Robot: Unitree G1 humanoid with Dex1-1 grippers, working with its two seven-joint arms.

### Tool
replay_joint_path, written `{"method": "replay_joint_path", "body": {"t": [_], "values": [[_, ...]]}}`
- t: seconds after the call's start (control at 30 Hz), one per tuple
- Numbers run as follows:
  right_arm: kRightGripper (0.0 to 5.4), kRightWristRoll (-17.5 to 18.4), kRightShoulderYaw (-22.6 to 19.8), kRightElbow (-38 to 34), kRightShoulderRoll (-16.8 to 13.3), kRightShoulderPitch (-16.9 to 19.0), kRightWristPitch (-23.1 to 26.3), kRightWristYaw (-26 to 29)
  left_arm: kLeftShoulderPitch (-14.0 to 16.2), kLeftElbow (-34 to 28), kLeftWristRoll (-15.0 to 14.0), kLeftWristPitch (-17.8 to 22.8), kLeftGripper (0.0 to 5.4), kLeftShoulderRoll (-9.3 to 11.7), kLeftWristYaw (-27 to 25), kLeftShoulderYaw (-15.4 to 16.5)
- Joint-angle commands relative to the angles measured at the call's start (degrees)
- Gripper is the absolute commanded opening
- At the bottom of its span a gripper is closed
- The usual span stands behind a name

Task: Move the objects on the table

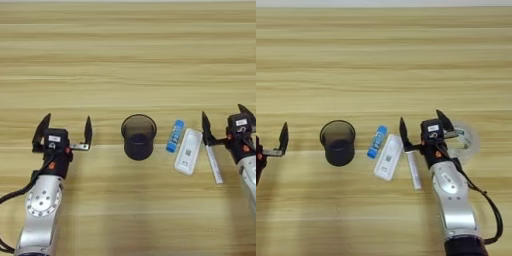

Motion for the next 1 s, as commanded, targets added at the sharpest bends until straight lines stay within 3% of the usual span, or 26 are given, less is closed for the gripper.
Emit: {"method": "replay_joint_path", "body": {"t": [0.03,0.3,0.6,1.0], "values": [[5.4,-0.3,-0.3,-2.0,-0.8,2.2,0.7,0.0,-0.6,-0.4,-0.4,0.9,5.39,1.1,-0.3,1.3],[5.4,-0.5,-0.4,-3.8,-1.2,5.6,0.5,0.1,-1.2,1.7,-0.9,-0.9,5.39,-0.3,0.5,2.2],[5.4,-0.7,-0.1,1.2,-1.8,6.6,-0.3,0.8,-0.7,2.3,-1.0,-2.1,5.39,-1.1,1.4,3.5],[5.4,-1.3,1.7,-2.8,-3.5,10.2,1.3,4.1,0.1,0.4,-0.7,-1.2,5.39,-1.7,1.2,3.6]]}}
